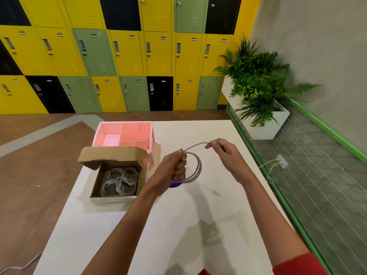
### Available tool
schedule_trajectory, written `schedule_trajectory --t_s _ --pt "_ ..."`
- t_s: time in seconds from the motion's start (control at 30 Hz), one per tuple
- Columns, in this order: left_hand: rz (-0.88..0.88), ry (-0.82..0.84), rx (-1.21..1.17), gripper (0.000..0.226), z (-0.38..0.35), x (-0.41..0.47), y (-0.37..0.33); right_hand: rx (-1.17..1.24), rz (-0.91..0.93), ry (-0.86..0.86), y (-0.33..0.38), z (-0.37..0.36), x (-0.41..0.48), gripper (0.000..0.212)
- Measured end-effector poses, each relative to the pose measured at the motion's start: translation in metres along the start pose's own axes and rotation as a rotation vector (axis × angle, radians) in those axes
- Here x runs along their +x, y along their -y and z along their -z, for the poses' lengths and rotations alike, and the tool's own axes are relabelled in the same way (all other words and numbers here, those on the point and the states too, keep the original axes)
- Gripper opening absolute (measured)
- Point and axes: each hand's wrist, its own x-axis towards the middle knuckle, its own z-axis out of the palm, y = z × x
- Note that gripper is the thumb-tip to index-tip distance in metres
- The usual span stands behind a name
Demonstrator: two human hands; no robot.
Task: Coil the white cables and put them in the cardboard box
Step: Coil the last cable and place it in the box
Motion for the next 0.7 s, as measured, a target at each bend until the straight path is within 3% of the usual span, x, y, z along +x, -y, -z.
schedule_trajectory --t_s 0.13,0.37,0.7 --pt "-0.034 0.03 -0.04 0.032 0.004 0.002 -0.012 -0.213 -0.049 0.157 -0.024 0.005 -0.002 0.025" --pt "-0.05 0.1 -0.022 0.029 0.003 0.004 -0.022 -0.485 -0.083 0.226 -0.064 -0.004 -0.005 0.014" --pt "0.021 0.156 0.122 0.032 -0.005 0.002 -0.012 0.189 -0.141 -0.231 -0.027 -0.007 0.018 0.01"
